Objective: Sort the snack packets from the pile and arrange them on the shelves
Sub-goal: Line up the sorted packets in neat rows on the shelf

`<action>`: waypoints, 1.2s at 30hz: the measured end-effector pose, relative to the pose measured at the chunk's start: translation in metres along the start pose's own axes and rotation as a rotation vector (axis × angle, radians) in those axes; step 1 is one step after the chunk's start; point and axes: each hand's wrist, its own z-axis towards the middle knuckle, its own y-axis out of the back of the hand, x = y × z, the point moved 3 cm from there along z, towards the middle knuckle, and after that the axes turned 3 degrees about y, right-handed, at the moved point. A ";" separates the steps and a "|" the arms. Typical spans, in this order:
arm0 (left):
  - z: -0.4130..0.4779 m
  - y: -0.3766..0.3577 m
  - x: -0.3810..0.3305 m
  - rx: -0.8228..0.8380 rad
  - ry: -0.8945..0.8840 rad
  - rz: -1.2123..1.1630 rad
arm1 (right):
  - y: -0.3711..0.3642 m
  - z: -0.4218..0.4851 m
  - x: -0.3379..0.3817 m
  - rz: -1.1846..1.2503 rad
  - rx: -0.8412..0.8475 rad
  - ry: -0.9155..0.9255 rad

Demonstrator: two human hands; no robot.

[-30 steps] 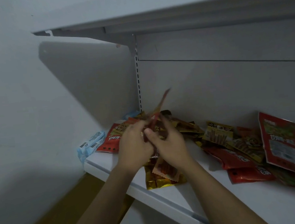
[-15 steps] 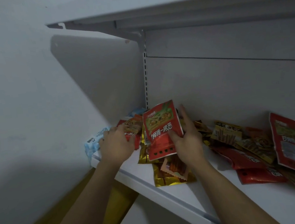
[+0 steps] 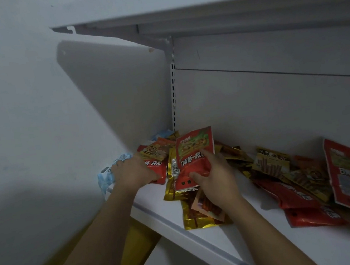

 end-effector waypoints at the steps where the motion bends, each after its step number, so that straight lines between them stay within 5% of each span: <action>1: 0.001 0.001 0.000 0.004 0.003 0.023 | -0.001 0.000 0.000 0.005 0.007 -0.001; 7: 0.003 0.007 -0.002 0.143 0.034 -0.156 | -0.001 -0.001 -0.003 0.030 -0.002 0.004; 12: -0.004 0.008 0.001 0.076 -0.002 -0.359 | -0.001 -0.003 -0.003 0.011 -0.003 0.010; 21: -0.011 0.012 0.016 0.295 -0.013 -0.788 | 0.000 -0.004 -0.004 -0.058 -0.004 0.011; 36: -0.065 0.027 0.038 -0.228 -0.161 -1.250 | 0.005 -0.004 0.002 0.045 -0.020 -0.013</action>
